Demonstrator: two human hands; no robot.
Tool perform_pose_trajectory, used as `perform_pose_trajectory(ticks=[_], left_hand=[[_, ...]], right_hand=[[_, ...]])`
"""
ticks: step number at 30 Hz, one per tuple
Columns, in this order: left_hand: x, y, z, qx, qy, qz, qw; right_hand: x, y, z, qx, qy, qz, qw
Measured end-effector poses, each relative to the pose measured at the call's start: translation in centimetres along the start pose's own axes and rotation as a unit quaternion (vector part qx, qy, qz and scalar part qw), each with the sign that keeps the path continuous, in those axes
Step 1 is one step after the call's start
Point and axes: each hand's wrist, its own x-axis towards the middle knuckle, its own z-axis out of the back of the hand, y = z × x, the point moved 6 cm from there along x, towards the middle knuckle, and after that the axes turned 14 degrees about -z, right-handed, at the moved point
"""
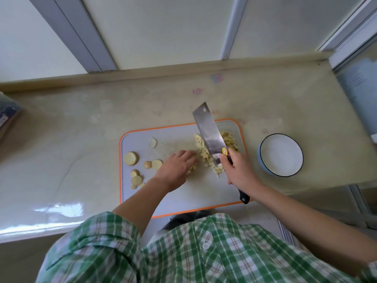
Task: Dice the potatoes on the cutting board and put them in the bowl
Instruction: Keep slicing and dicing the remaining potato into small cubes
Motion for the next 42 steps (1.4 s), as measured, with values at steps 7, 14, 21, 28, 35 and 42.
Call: perform_pose_trajectory(ticks=[7,14,21,28,35,42], left_hand=[[1.4,0.2,0.0,0.043,-0.005,-0.034,0.998],[-1.0,0.8,-0.4,-0.056,-0.108,0.170,0.978],[-3.5,1.2,-0.2,-0.127,-0.194,0.239,0.943],[-3.4,1.8,-0.3,-0.155,-0.188,0.256,0.935],[-2.5,1.7,-0.4,-0.136,-0.136,0.172,0.966],[-3.0,2.0,0.0,-0.127,-0.185,0.175,0.959]], right_hand=[[-1.0,-0.6,-0.9,-0.023,0.021,-0.013,0.999],[-1.0,-0.4,-2.5,-0.051,0.042,-0.006,0.998],[-1.4,-0.1,-4.1,-0.121,0.044,-0.007,0.992],[-1.8,0.0,-5.1,-0.145,0.025,0.003,0.989],[-1.9,-0.3,-5.0,-0.143,0.011,-0.002,0.990],[-2.4,0.0,-6.0,-0.155,0.007,-0.016,0.988]])
